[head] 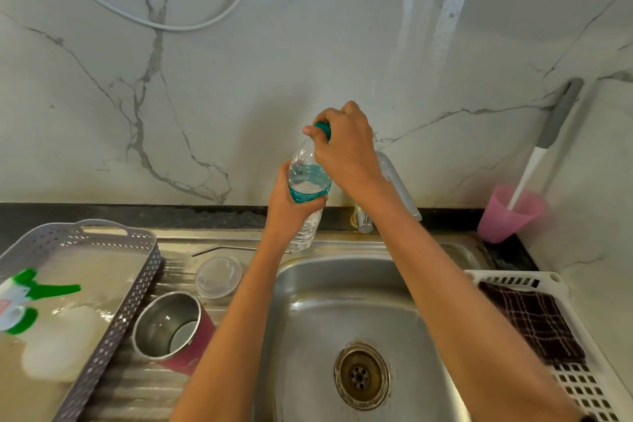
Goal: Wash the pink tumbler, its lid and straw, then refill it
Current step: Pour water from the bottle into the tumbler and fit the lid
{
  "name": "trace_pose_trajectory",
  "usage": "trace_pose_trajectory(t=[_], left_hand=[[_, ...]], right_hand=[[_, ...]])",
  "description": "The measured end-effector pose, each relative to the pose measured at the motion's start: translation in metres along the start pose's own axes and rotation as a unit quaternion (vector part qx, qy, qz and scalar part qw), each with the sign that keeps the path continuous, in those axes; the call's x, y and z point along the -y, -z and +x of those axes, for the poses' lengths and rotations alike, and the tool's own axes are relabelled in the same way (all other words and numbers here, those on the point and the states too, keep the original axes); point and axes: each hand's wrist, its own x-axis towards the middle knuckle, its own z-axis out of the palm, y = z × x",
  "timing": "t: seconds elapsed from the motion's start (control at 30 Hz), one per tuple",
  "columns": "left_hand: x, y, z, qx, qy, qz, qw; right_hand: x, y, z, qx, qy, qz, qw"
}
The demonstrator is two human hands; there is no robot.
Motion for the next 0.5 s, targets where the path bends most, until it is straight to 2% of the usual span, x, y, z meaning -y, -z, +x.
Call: trace_pose_trajectory(t=[0.07,0.17,0.27,0.4,0.5], left_hand=[[0.004,0.000,0.000,0.001,0.008,-0.001,1.000],[0.005,0.003,0.001,-0.008,0.025,-0.017,1.000],[0.004,0.012,0.010,-0.041,0.041,-0.047,0.997],[0.006,0.018,0.027,-0.045,0.041,-0.037,0.997],[0.010,0.015,0.037,-0.048,0.047,-0.049,0.997]], right_hand=[[0.001,-0.004,0.001,0.006,-0.006,0.022,1.000],[-0.002,-0.005,-0.003,0.011,-0.018,0.128,0.992],[-0.019,-0.015,-0.016,0.016,-0.070,0.139,0.988],[-0.049,-0.050,-0.033,0.179,-0.164,0.128,0.961],[-0.054,-0.069,-0.038,0.207,-0.166,0.184,0.946]])
